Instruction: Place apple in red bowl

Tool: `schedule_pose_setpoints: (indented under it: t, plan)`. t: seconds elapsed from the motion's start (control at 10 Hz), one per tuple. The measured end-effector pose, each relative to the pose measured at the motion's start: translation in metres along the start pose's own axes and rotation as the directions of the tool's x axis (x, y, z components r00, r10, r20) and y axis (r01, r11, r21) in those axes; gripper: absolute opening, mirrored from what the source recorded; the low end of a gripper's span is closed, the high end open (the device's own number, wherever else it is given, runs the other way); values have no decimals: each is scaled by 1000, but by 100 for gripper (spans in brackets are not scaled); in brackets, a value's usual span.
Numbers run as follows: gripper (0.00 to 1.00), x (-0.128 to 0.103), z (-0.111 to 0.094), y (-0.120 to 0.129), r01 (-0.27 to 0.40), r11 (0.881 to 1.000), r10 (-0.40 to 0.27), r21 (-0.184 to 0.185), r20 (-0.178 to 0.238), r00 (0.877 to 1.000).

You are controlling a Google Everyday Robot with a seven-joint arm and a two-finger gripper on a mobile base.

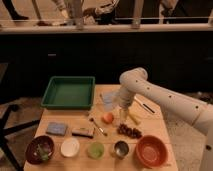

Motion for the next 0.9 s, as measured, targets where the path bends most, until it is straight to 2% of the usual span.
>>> schedule_pose_setpoints:
  t: [0.5,0.9]
  plan:
    - [80,-4,19,-4,-62,998,62,1,22,998]
    - [80,-11,32,-14,-65,998,65,2,52,997]
